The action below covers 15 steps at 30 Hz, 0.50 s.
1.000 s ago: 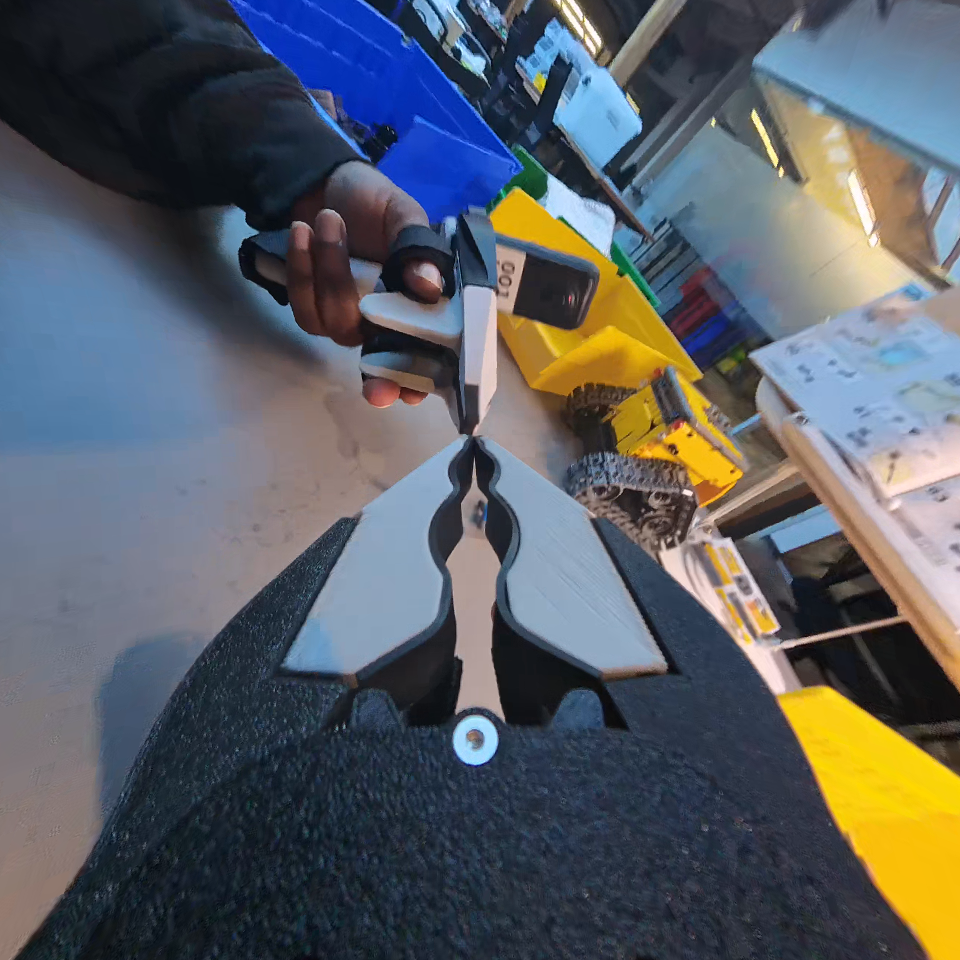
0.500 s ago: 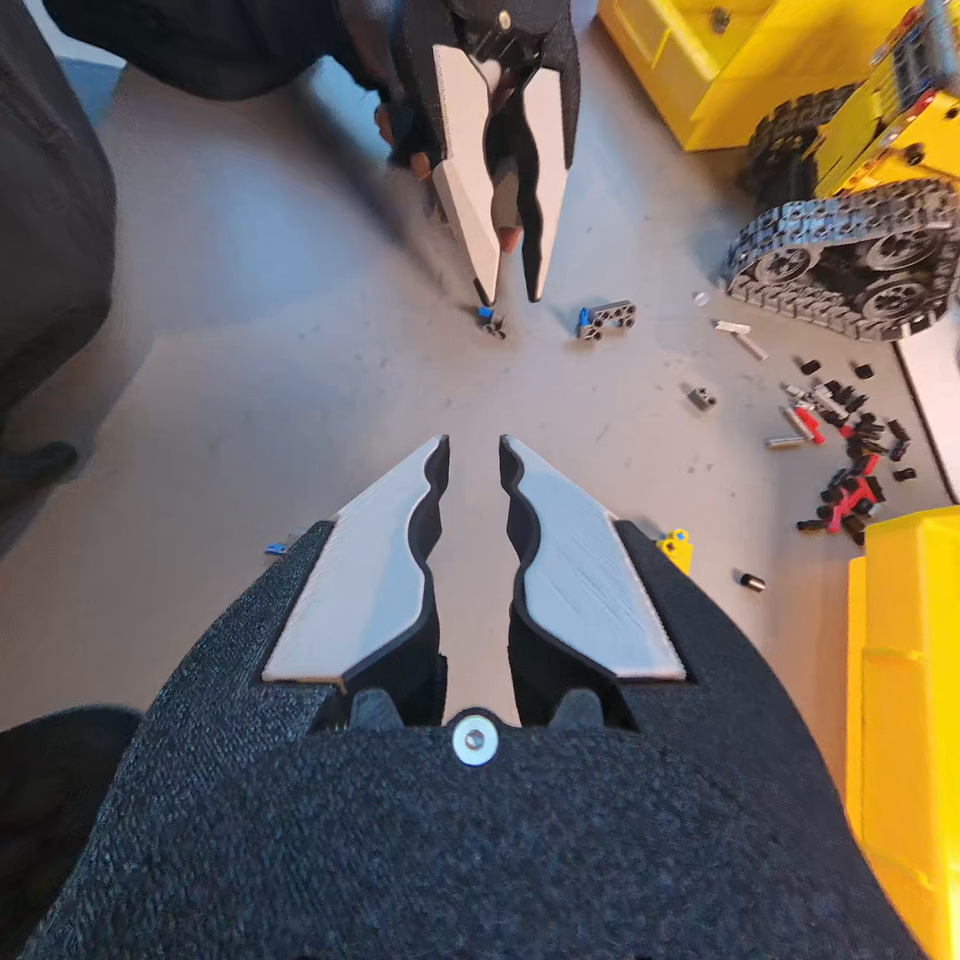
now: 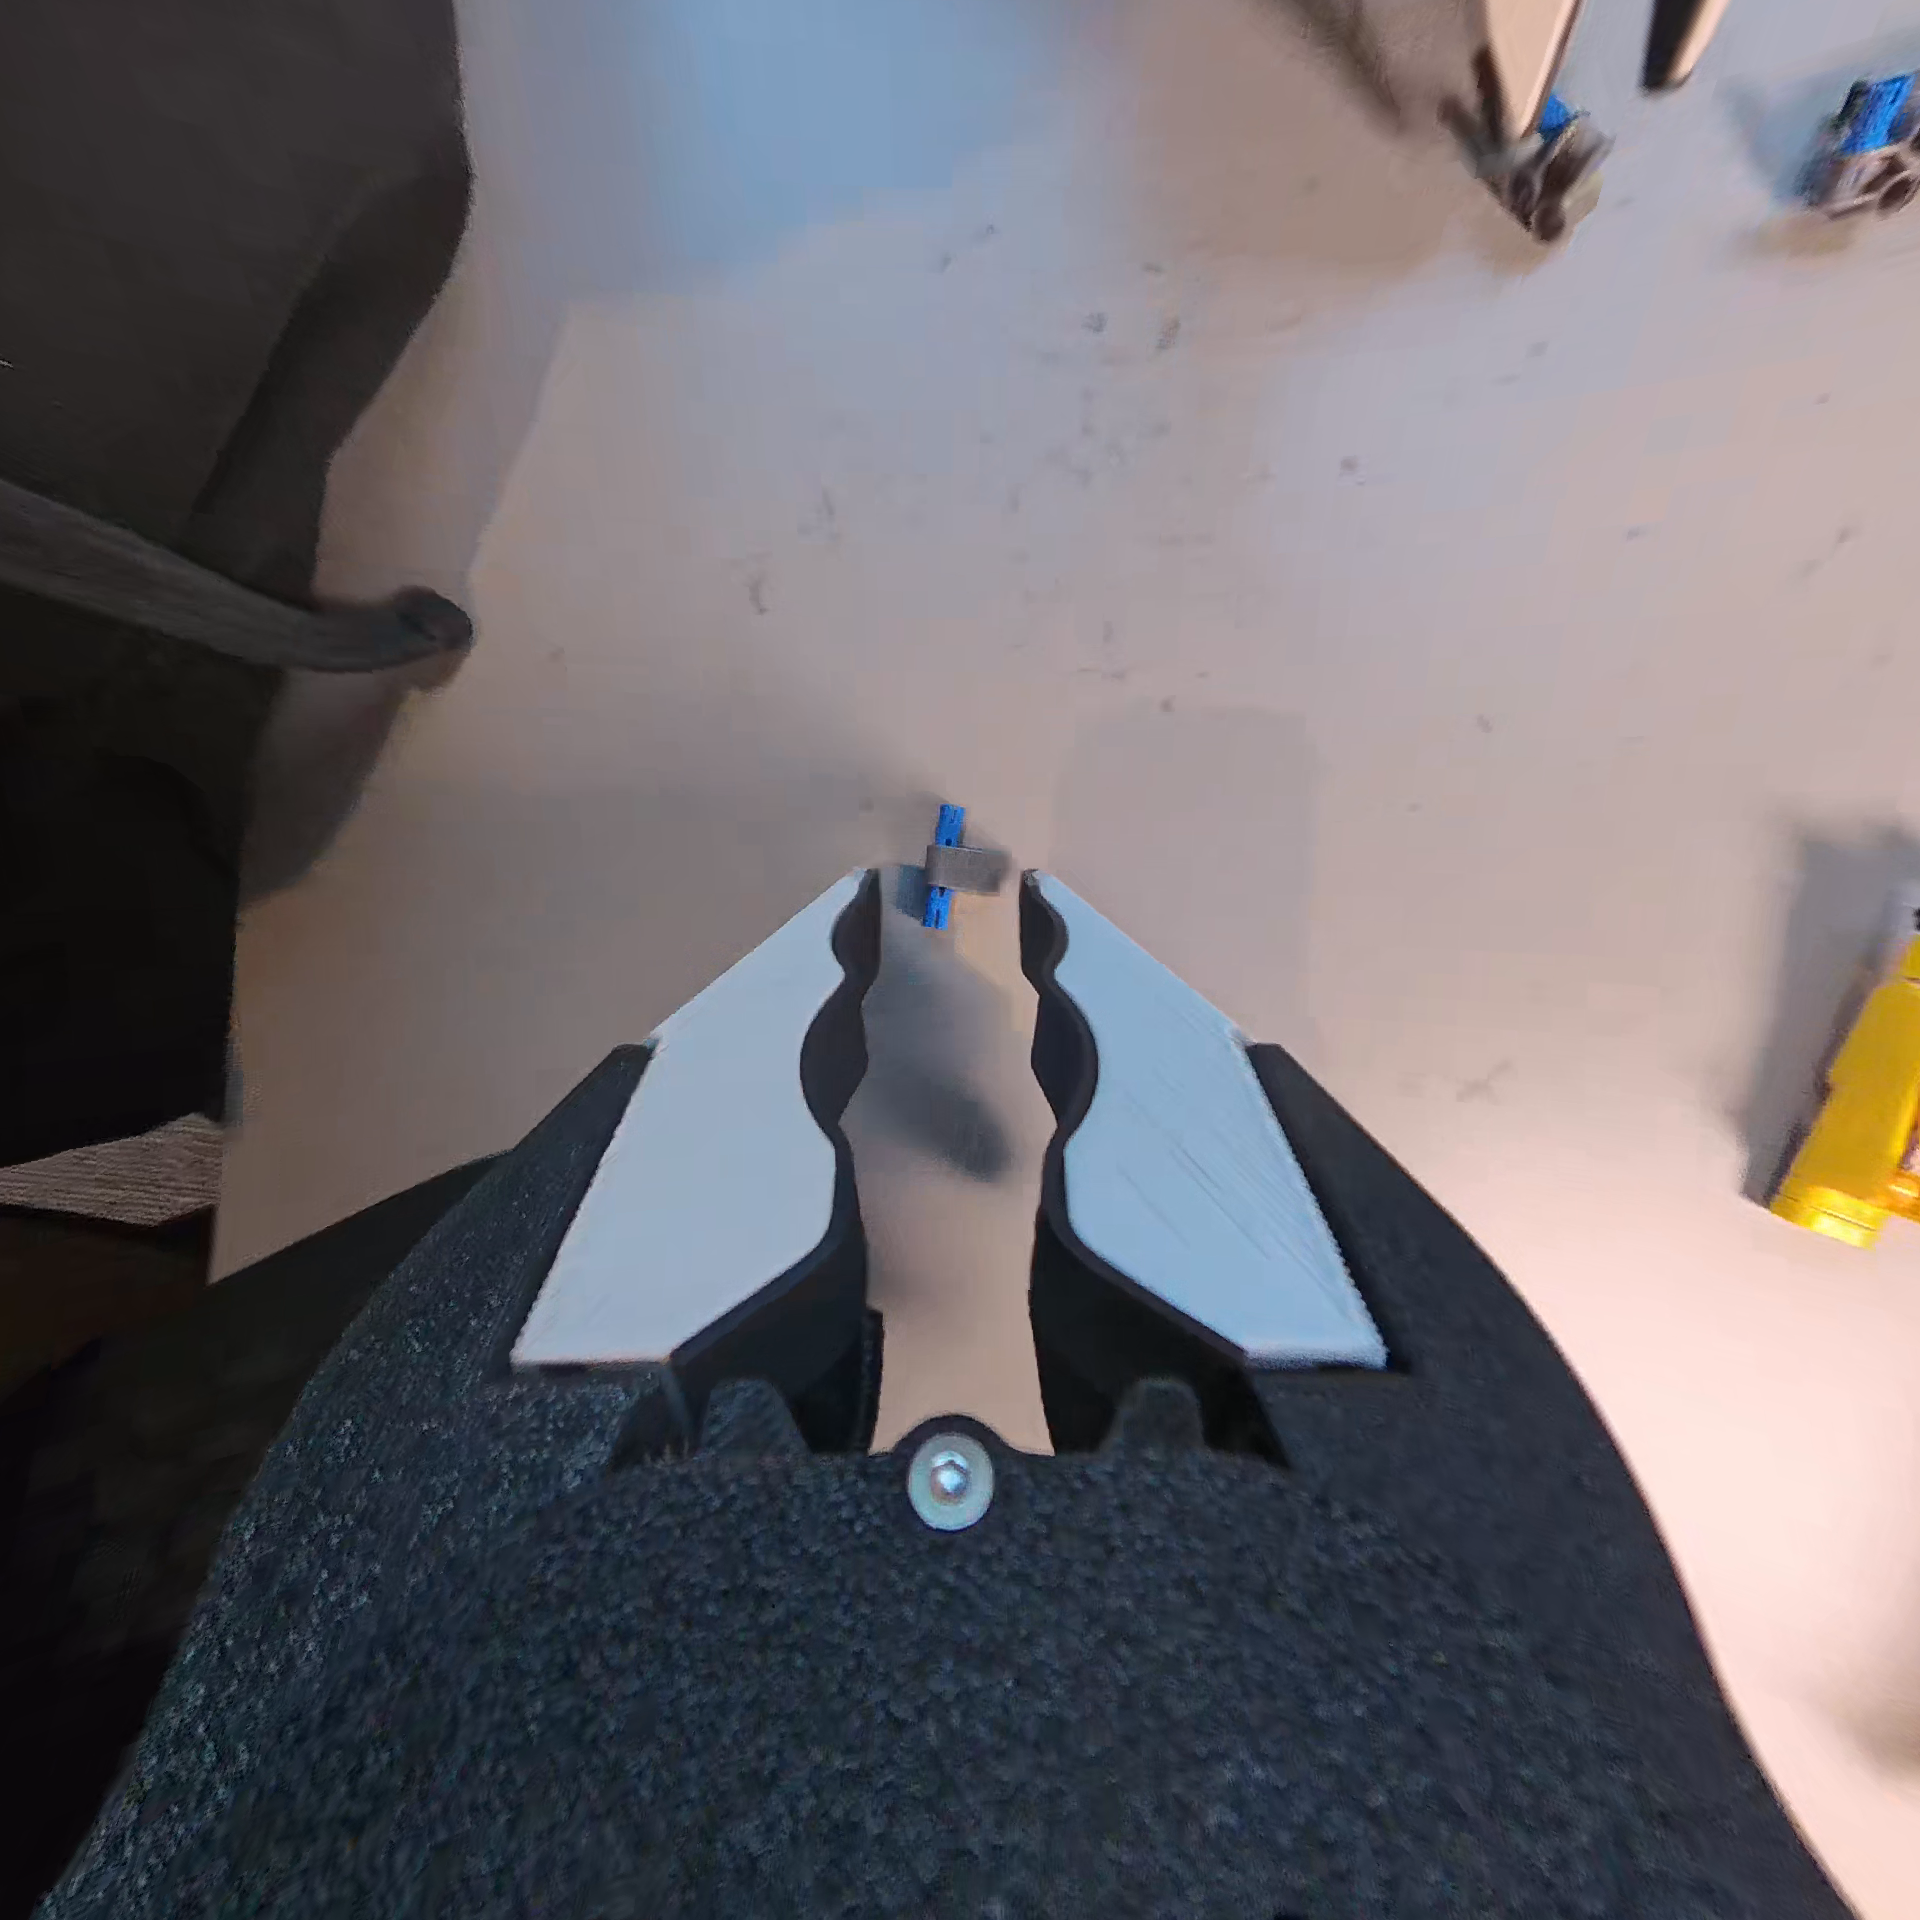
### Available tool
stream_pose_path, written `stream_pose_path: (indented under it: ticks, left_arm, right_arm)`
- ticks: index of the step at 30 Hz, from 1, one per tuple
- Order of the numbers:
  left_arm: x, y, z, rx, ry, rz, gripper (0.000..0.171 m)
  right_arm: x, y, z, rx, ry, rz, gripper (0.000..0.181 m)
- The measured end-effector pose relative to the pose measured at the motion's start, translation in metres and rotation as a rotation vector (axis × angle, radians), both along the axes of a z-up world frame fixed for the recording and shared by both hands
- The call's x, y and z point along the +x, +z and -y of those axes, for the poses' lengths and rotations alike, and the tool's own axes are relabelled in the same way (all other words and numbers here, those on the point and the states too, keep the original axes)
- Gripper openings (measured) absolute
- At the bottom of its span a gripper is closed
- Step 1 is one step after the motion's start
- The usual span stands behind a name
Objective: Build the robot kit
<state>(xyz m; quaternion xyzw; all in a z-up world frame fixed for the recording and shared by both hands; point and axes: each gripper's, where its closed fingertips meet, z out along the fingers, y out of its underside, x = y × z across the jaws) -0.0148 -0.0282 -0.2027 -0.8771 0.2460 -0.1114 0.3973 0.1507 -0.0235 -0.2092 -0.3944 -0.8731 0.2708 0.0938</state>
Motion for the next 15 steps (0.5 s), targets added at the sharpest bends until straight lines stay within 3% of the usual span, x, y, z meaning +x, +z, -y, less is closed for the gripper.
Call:
stream_pose_path:
  ticks: [2,5,10,15]
  left_arm:
    - [-0.003,0.010,-0.002,0.036,0.011,0.006,0.023]
    - [0.008,0.032,-0.001,0.082,-0.023,0.123,0.022]
    - [0.062,0.081,0.017,0.149,-0.207,0.518,0.024]
    - [0.072,0.121,0.028,0.200,-0.281,0.854,0.024]
  right_arm:
    - [-0.005,-0.002,0.001,0.020,0.000,-0.029,0.015]
    - [-0.027,0.017,0.007,-0.026,0.004,-0.183,0.015]
    - [-0.076,0.104,0.021,-0.304,-0.039,-0.691,0.016]
    - [-0.092,0.147,0.033,-0.468,-0.062,-0.900,0.016]
